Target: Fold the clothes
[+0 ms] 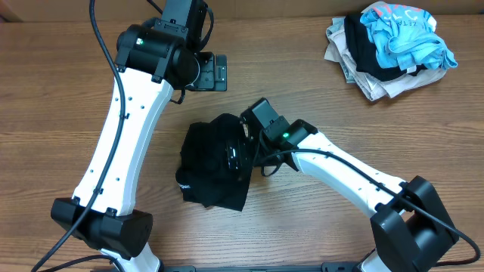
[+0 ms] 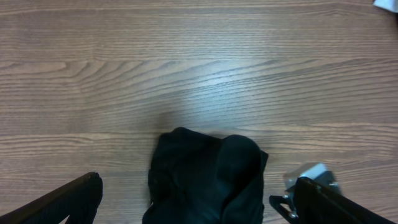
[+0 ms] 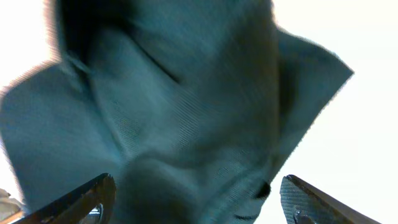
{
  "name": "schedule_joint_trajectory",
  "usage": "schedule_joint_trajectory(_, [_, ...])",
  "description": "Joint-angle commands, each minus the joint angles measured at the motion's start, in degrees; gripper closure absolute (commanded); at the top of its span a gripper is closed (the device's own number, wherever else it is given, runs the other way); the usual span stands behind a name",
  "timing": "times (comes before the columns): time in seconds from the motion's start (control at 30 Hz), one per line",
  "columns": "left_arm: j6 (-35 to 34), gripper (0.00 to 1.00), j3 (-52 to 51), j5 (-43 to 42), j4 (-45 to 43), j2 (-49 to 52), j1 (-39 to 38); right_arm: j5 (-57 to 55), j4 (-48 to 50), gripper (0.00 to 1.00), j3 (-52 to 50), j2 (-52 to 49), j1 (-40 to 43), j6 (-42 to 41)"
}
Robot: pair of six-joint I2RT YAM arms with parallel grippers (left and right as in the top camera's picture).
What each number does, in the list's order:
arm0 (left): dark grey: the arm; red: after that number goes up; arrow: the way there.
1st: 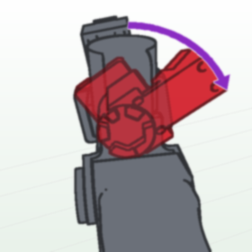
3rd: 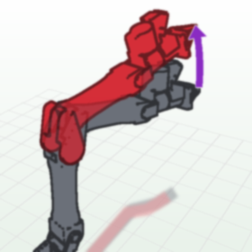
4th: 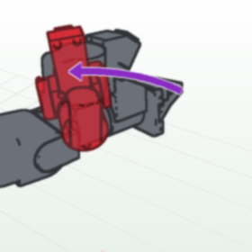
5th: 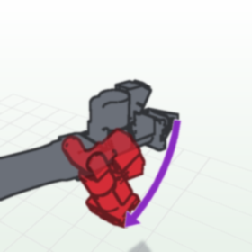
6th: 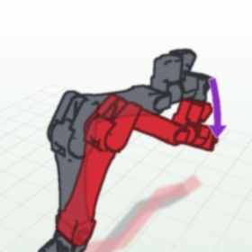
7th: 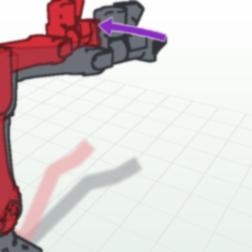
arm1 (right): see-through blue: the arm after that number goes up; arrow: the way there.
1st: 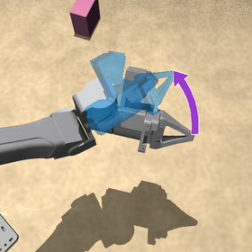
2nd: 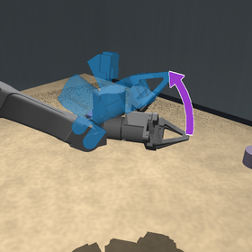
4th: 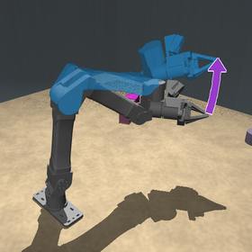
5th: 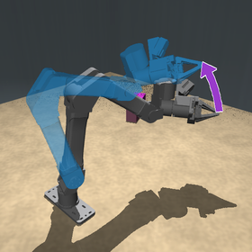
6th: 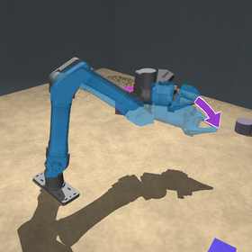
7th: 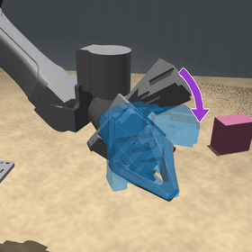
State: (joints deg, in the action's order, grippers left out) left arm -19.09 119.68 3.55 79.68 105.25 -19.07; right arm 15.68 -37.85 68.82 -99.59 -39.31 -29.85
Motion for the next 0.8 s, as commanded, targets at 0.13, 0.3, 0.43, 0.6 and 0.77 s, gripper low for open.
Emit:
schedule_joint_trajectory(0.13, [1.3, 0.00, -0.3, 1.1, -0.3, 1.3, 0.4, -4.3, -0.1, 0.15, 5.8, -0.1, 0.0, 0.8])
schedule_joint_trajectory(0.3, [1.3, 0.00, -0.3, 1.9, -0.4, 1.3, 0.8, -7.4, 2.0, 0.16, 5.8, -3.8, 0.0, 3.3])
schedule_joint_trajectory(0.43, [1.6, 0.00, -0.3, 2.4, -0.3, 1.3, 2.9, -8.2, 3.5, 0.22, 5.9, -6.7, 0.0, 3.3])
schedule_joint_trajectory(0.6, [1.8, 0.00, -0.3, 1.3, 0.4, 1.3, 6.3, -9.2, -0.1, 0.40, 6.4, -6.9, 0.0, 3.2])
schedule_joint_trajectory(0.77, [2.4, 0.00, -0.3, 0.4, 1.0, 1.3, 7.8, -9.2, -12.2, 0.85, 10.5, -6.8, 0.7, 1.4])
